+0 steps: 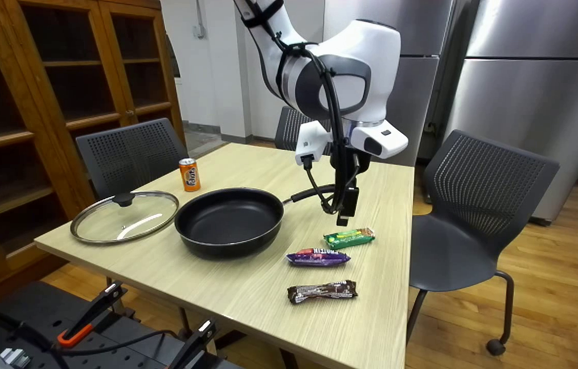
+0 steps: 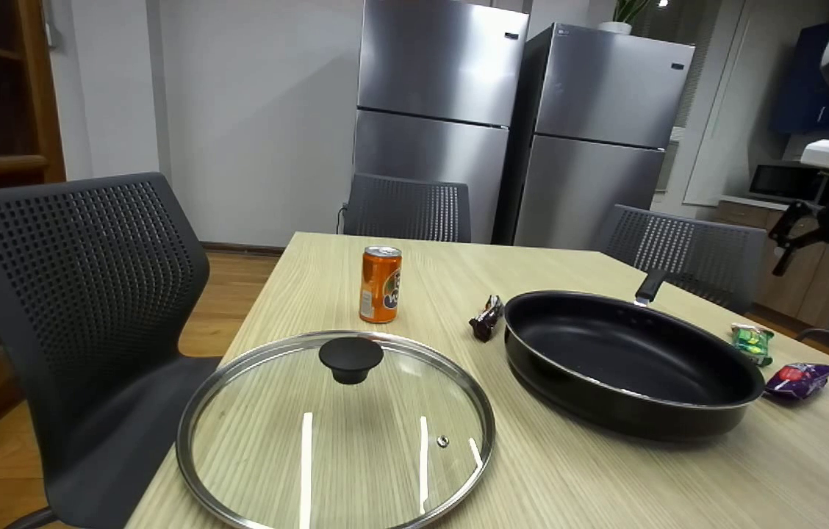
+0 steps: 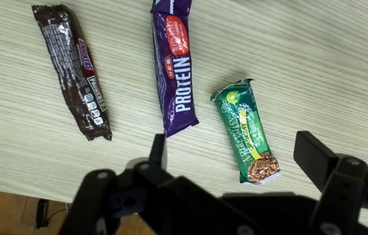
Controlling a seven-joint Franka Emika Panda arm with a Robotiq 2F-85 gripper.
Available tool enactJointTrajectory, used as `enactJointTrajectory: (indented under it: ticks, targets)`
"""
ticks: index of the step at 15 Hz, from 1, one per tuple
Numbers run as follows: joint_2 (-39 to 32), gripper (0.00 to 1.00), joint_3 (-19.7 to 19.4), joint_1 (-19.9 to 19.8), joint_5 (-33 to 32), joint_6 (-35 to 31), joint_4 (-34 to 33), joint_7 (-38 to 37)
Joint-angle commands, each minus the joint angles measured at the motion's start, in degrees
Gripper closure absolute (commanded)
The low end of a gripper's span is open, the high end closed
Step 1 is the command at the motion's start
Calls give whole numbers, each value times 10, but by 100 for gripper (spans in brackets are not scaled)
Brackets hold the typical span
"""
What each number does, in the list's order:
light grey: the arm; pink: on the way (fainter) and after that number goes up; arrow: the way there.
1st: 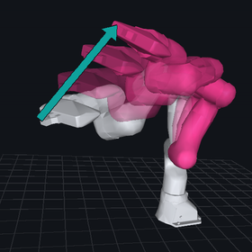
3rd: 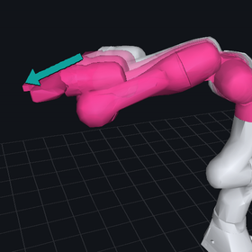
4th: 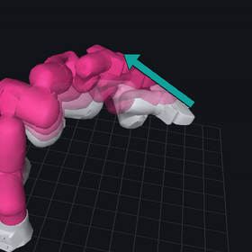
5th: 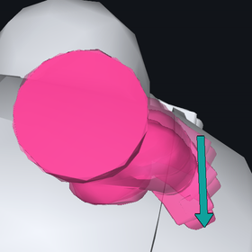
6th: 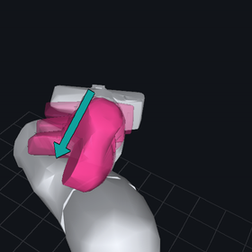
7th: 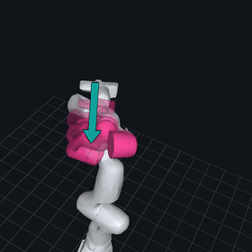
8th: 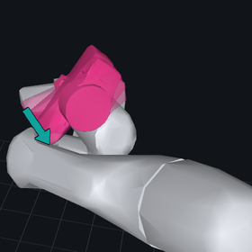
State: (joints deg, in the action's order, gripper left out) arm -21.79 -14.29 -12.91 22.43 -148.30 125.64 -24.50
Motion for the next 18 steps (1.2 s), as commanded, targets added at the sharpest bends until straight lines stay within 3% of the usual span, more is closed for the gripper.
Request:
enactJointTrajectory:
  ticks: [1,18]
  targets:
    - [-51,0,4,-6,-9,10,-52,1]
    - [-191,0,18,-5,-5,11,-181,-11]
